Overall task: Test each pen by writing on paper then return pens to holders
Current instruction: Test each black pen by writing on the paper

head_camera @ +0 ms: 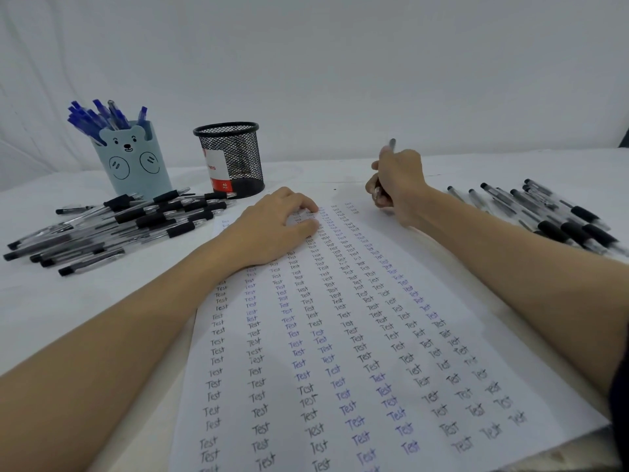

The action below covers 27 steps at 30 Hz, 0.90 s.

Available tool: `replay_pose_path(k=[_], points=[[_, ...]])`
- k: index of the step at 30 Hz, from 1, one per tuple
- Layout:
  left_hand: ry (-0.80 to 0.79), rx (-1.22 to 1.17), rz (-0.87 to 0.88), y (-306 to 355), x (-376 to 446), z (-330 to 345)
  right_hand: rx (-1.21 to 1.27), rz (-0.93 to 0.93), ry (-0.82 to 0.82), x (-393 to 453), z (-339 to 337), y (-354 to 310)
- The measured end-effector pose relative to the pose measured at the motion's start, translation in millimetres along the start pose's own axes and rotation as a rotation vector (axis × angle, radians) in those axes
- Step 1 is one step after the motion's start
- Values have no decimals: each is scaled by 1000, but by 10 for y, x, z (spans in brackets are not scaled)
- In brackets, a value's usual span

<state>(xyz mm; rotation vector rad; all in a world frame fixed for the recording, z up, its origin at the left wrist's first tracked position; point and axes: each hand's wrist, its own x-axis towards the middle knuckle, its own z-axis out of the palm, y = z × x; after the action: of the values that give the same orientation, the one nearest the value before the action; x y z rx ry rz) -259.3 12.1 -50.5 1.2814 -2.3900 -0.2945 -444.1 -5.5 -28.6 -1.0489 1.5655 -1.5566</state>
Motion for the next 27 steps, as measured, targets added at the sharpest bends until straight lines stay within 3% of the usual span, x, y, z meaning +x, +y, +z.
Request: replay_pose_path(k=[7, 13, 19, 27], points=[[4, -5, 8, -2, -3, -1, 115, 125, -27, 24, -82, -74], [3, 4, 11, -10, 7, 7, 93, 119, -49, 37, -68, -63], [6, -2, 17, -23, 13, 10, -396, -72, -81, 71, -224, -226], [-4, 0, 22, -41, 20, 16, -1042, 8, -224, 158, -749, -355]])
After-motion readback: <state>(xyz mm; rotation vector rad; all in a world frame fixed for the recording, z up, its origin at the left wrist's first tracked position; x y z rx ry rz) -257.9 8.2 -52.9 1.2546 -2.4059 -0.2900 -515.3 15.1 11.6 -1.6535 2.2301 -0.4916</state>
